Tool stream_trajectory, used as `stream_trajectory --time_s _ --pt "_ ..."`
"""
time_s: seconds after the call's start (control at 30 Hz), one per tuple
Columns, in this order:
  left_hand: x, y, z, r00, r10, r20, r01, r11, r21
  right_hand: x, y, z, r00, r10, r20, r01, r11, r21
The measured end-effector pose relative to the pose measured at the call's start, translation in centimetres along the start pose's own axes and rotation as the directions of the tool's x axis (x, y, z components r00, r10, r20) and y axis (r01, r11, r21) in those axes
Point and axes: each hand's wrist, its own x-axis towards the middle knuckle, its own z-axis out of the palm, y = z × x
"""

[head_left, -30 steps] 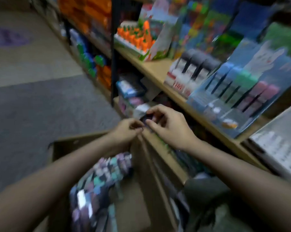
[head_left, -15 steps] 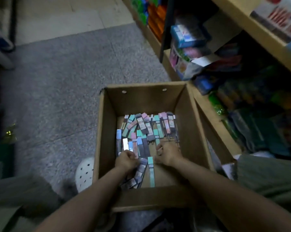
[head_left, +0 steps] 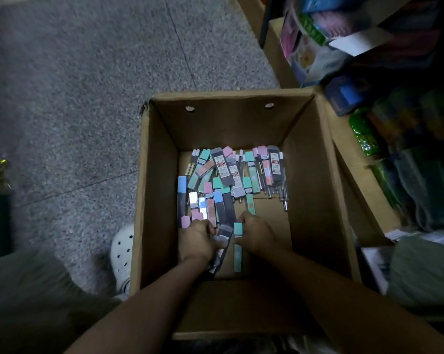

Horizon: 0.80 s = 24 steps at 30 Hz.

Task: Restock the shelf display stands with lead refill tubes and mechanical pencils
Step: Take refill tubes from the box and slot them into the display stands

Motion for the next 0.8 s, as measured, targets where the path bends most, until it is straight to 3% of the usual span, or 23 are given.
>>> stream_trajectory --time_s 0.17,0.33,0.47,0.67,0.8 --pt "0.5 0.6 0.2 0.997 0.076 -0.028 -0.076 0.997 0.003 -0.1 0.4 -1.5 0.985 0.094 -0.145 -0.063 0.977 0.206" --pt "0.8 1.4 -0.2 0.996 0.041 -0.08 -0.058 0.972 -0.227 -0.8 0.1 -3.8 0.957 0.125 -0.261 -0.027 0.937 0.349" --pt "0.5 2.2 -1.2 0.992 0.061 -0.113 -0.093 0.948 -0.304 -1.7 -0.8 -5.4 0.942 0.124 -0.312 0.024 0.903 0.429" --pt "0.5 7.2 -6.1 0.947 0.283 -0.155 -0.321 0.866 -0.384 -4.6 -3.9 -11.1 0.888 0.035 -0.458 0.182 0.889 0.42" --pt "-1.0 14.1 -11.9 0.831 0.521 -0.195 -0.555 0.757 -0.345 -8.6 -6.6 -18.0 0.805 -0.1 -0.585 0.339 0.886 0.315"
